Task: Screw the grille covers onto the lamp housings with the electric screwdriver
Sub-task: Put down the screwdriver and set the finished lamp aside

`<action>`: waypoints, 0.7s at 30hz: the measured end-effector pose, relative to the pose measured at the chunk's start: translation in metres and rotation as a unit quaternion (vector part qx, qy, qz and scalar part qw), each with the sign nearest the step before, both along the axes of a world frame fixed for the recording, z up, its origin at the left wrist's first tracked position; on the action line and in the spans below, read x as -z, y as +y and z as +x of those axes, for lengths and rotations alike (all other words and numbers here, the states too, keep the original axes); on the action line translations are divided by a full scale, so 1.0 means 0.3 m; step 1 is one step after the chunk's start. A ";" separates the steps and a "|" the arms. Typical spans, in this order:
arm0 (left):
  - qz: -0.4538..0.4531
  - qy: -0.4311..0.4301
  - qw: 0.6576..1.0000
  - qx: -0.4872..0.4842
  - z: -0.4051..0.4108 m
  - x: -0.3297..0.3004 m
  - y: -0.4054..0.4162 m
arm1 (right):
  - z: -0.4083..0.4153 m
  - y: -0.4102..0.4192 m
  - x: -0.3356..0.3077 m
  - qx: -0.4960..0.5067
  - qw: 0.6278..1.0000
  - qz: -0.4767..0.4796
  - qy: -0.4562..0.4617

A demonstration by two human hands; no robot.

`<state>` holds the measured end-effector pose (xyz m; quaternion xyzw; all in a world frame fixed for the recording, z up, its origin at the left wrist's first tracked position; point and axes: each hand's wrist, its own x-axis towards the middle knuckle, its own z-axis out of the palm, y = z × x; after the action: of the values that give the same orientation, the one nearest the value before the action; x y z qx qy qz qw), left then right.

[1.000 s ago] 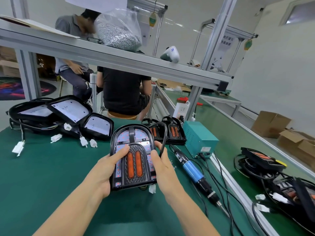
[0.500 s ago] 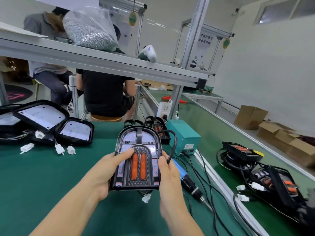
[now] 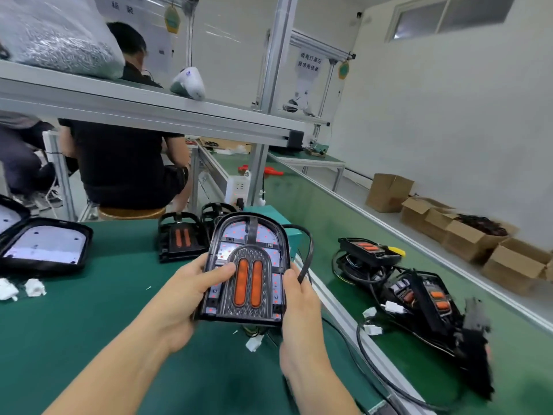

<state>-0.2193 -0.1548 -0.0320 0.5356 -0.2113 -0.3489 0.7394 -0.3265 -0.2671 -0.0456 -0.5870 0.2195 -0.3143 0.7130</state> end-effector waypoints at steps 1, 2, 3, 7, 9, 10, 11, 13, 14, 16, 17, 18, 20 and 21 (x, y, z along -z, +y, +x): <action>-0.001 0.001 1.000 0.006 -0.001 -0.001 -0.017 | -0.006 -0.011 -0.004 0.004 1.000 -0.003 0.002; -0.002 0.001 1.000 0.011 -0.003 -0.001 -0.035 | -0.015 -0.024 -0.007 0.010 1.000 -0.006 0.003; -0.002 0.002 1.000 0.017 -0.005 -0.002 -0.053 | -0.024 -0.038 -0.009 0.017 1.000 -0.008 0.003; 0.001 0.013 0.999 0.043 -0.020 -0.007 -0.138 | -0.066 -0.100 -0.018 0.042 0.999 -0.014 0.010; 0.007 0.019 0.998 0.056 -0.027 -0.008 -0.185 | -0.087 -0.135 -0.024 0.050 0.998 -0.018 0.022; 0.010 0.021 0.998 0.062 -0.030 -0.009 -0.209 | -0.096 -0.155 -0.026 0.055 0.998 -0.020 0.026; 0.012 0.023 0.997 0.069 -0.033 -0.010 -0.235 | -0.103 -0.179 -0.026 0.059 0.998 -0.022 0.028; 0.016 0.029 0.996 0.085 -0.036 -0.017 -0.291 | -0.119 -0.227 -0.035 0.072 0.997 -0.022 0.029; 0.018 0.033 0.995 0.096 -0.038 -0.023 -0.322 | -0.127 -0.250 -0.042 0.083 0.996 -0.019 0.032; 0.022 0.040 0.992 0.116 -0.043 -0.040 -0.389 | -0.138 -0.296 -0.058 0.109 0.993 -0.019 0.045; 0.022 0.043 0.991 0.122 -0.046 -0.050 -0.423 | -0.143 -0.318 -0.068 0.123 0.991 -0.016 0.050; 0.021 0.049 0.991 0.125 -0.049 -0.060 -0.460 | -0.146 -0.342 -0.077 0.138 0.989 -0.009 0.056; 0.020 0.055 0.991 0.124 -0.058 -0.081 -0.532 | -0.146 -0.399 -0.091 0.168 0.983 -0.001 0.071; 0.024 0.051 0.991 0.121 -0.062 -0.091 -0.566 | -0.144 -0.429 -0.098 0.180 0.981 -0.002 0.077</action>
<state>-0.2380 -0.3246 -0.0046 0.5052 -0.2285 -0.4674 0.6886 -0.3696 -0.3959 -0.0161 -0.5621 0.3751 -0.3919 0.6243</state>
